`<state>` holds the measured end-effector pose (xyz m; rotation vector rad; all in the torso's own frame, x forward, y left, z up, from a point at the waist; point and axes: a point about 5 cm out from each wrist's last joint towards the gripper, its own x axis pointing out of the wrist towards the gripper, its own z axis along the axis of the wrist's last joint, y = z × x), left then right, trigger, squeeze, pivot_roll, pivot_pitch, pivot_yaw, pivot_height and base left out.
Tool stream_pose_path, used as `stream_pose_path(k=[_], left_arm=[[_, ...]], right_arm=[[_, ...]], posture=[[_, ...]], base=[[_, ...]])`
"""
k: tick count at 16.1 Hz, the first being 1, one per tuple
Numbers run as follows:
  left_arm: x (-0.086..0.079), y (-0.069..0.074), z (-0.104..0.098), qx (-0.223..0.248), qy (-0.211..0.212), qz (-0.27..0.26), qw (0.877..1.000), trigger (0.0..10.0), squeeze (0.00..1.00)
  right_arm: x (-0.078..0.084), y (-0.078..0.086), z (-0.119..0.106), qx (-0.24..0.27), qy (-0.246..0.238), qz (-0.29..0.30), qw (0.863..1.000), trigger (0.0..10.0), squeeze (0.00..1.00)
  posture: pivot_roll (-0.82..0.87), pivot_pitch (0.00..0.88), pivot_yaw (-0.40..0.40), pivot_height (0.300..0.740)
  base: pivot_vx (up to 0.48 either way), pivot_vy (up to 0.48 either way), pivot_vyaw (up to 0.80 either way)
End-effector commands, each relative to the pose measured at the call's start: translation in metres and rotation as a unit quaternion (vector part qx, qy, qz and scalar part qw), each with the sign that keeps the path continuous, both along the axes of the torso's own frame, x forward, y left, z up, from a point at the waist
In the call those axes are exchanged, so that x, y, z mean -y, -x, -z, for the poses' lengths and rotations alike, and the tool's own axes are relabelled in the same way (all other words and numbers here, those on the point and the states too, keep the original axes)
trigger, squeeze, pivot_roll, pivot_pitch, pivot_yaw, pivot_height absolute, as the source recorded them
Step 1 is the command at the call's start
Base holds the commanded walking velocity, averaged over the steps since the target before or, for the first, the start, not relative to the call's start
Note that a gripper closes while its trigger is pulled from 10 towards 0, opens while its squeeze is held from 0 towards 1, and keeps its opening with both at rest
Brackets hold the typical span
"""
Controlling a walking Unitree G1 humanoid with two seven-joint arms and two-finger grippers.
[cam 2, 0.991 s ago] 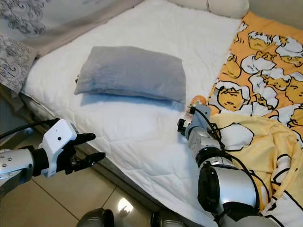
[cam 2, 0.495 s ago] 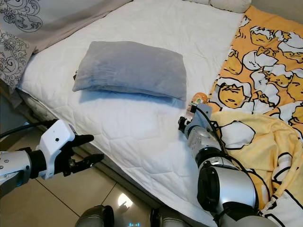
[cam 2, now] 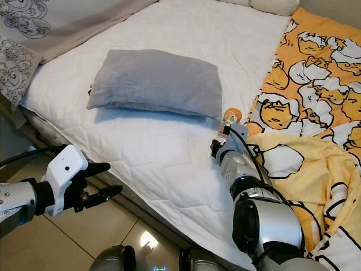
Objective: Clean up the room
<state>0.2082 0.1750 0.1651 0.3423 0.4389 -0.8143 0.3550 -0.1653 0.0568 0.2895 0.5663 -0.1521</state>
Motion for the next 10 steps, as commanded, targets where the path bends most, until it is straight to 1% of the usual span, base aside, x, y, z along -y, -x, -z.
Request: stream_pose_path(k=[1,3,4,7,8,10], left_arm=[[0.001,-0.001,0.004,0.002,0.0,-0.002,1.0,10.0,0.0],[0.0,-0.005,0.01,0.006,0.009,-0.013,1.0,10.0,0.0],[0.001,-0.006,0.013,0.006,0.011,-0.017,1.0,10.0,0.0],[0.005,-0.008,0.021,0.01,0.027,-0.037,0.999,10.0,0.0],[0.006,-0.01,0.026,0.014,0.031,-0.049,0.998,10.0,0.0],[0.007,-0.013,0.029,0.021,0.034,-0.065,0.997,10.0,0.0]], right_arm=[[-0.002,0.003,0.004,-0.003,-0.003,-0.008,1.0,0.0,0.0],[-0.004,0.005,0.007,0.002,-0.017,-0.004,1.0,0.0,0.0],[-0.003,0.007,0.01,0.007,-0.033,0.01,0.999,0.0,0.0],[0.002,0.016,0.018,0.029,-0.063,0.021,0.997,0.0,0.0],[0.006,0.02,0.02,0.032,-0.08,0.041,0.995,0.0,0.0],[0.011,0.02,0.011,0.066,-0.093,0.064,0.991,0.0,0.0]], posture=[[0.15,0.064,-0.066,0.74],[0.12,0.013,-0.059,0.74],[0.1,0.0,-0.046,0.74],[0.03,0.0,-0.011,0.74],[0.0,0.0,-0.001,0.74],[-0.02,0.0,0.009,0.74]], base=[[0.0,0.0,0.0],[0.0,0.0,0.0],[0.0,0.0,0.0],[0.0,0.0,0.0],[0.0,0.0,0.0],[0.0,0.0,0.0]])
